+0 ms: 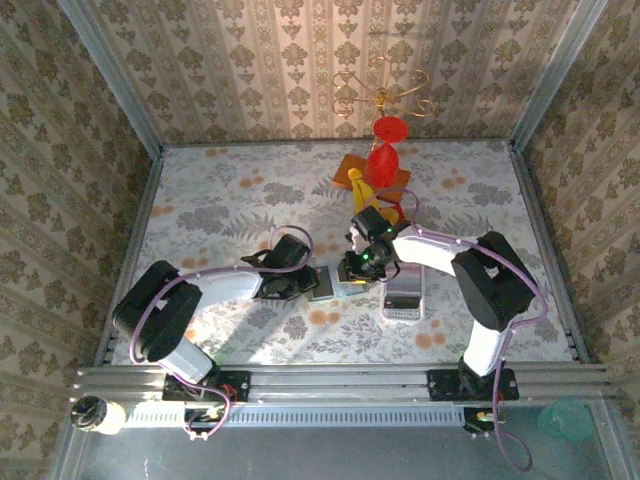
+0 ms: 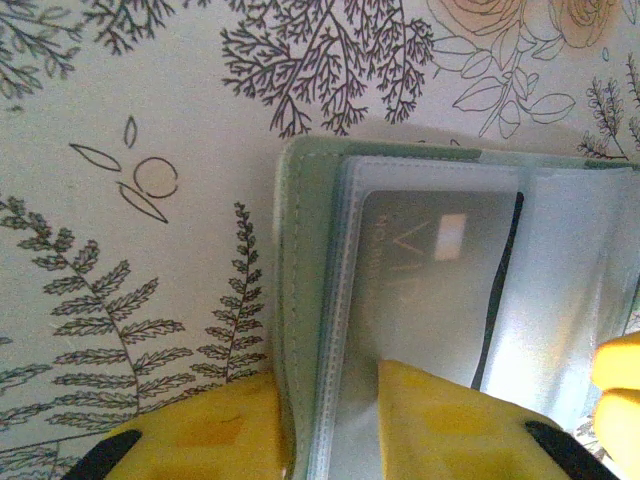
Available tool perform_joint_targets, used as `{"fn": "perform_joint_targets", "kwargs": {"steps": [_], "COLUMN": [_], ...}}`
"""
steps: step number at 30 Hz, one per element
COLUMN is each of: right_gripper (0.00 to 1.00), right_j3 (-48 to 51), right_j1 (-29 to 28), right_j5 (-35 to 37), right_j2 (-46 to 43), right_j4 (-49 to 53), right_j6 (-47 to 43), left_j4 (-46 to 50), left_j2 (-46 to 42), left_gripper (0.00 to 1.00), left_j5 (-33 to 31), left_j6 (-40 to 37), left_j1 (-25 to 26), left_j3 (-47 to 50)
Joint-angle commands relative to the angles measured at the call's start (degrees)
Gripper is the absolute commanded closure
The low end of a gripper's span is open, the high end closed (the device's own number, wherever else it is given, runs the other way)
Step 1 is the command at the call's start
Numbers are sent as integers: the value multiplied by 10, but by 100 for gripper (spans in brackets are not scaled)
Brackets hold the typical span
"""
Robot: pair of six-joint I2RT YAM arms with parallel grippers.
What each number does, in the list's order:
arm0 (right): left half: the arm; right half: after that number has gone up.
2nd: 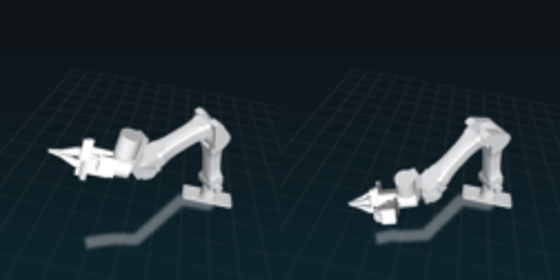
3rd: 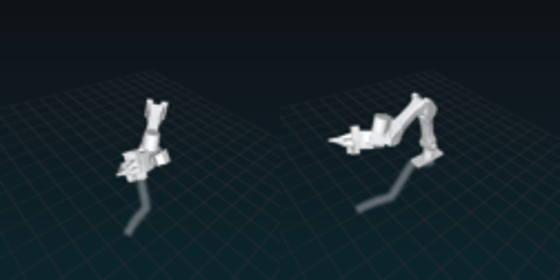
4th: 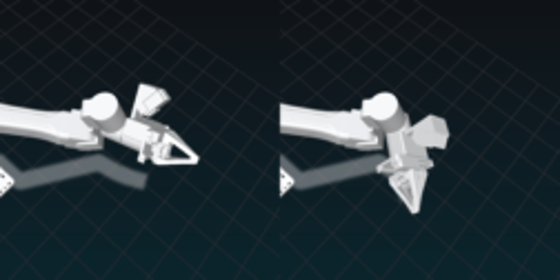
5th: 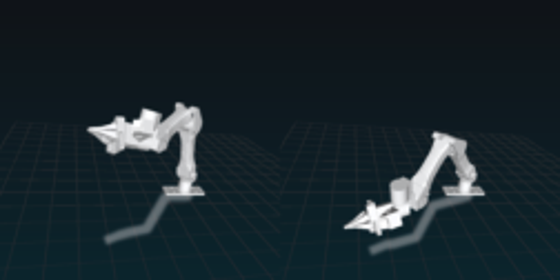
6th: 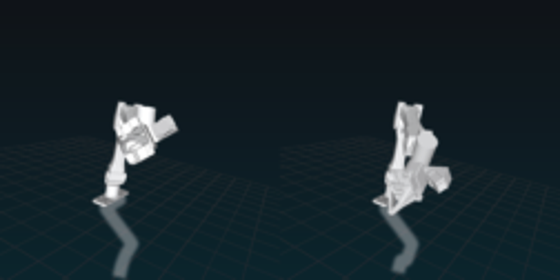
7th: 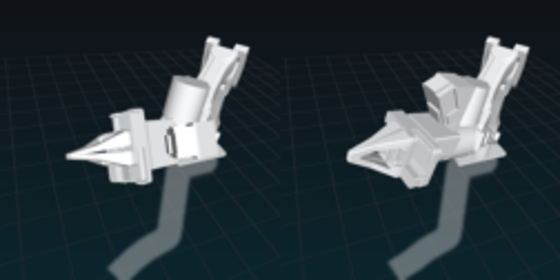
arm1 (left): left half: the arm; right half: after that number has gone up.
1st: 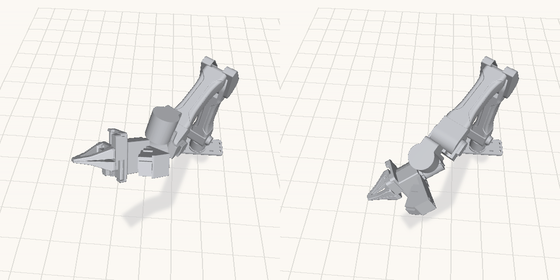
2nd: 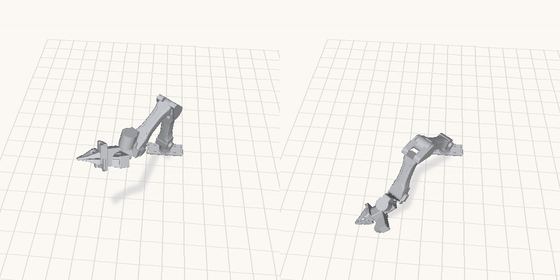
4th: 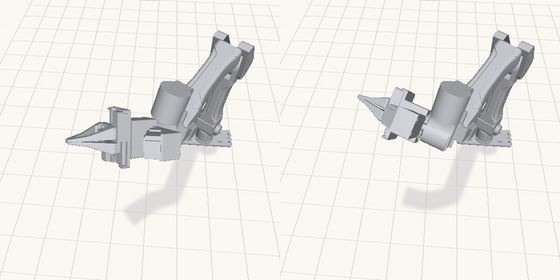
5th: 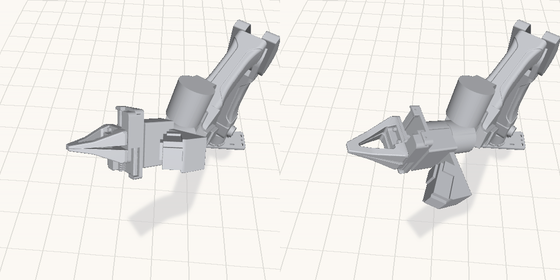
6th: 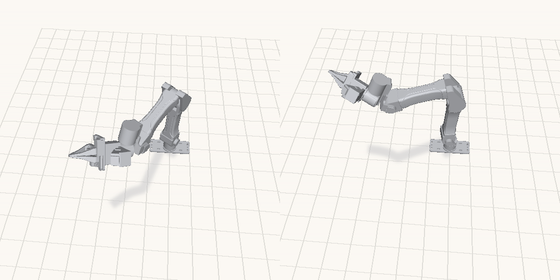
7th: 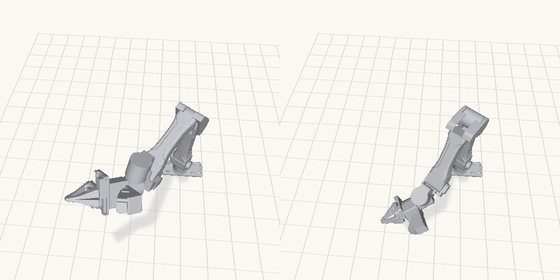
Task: Put the credit cards into the card holder
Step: Flip over the card slot in the card holder.
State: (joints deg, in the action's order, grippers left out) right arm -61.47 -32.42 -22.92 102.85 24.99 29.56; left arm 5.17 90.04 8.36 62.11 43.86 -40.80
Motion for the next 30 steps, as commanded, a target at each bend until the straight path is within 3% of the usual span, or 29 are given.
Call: {"fn": "perform_joint_targets", "kwargs": {"steps": [1, 13, 30], "right_gripper": [67, 62, 64], "right_j3": [9, 27, 13], "right_j1": [9, 18, 0], "right_j5": [17, -3, -111], "right_j2": [3, 0, 14], "right_j4": [23, 1, -81], "right_j6": [9, 22, 58], "left_j4": [50, 55, 23], "left_j2": [29, 30, 14], "left_gripper": [73, 73, 73], "left_j5": [-26, -27, -23], "left_j6": [-7, -10, 6], "left_j1": [7, 6, 5], "left_j3": [26, 18, 34]}}
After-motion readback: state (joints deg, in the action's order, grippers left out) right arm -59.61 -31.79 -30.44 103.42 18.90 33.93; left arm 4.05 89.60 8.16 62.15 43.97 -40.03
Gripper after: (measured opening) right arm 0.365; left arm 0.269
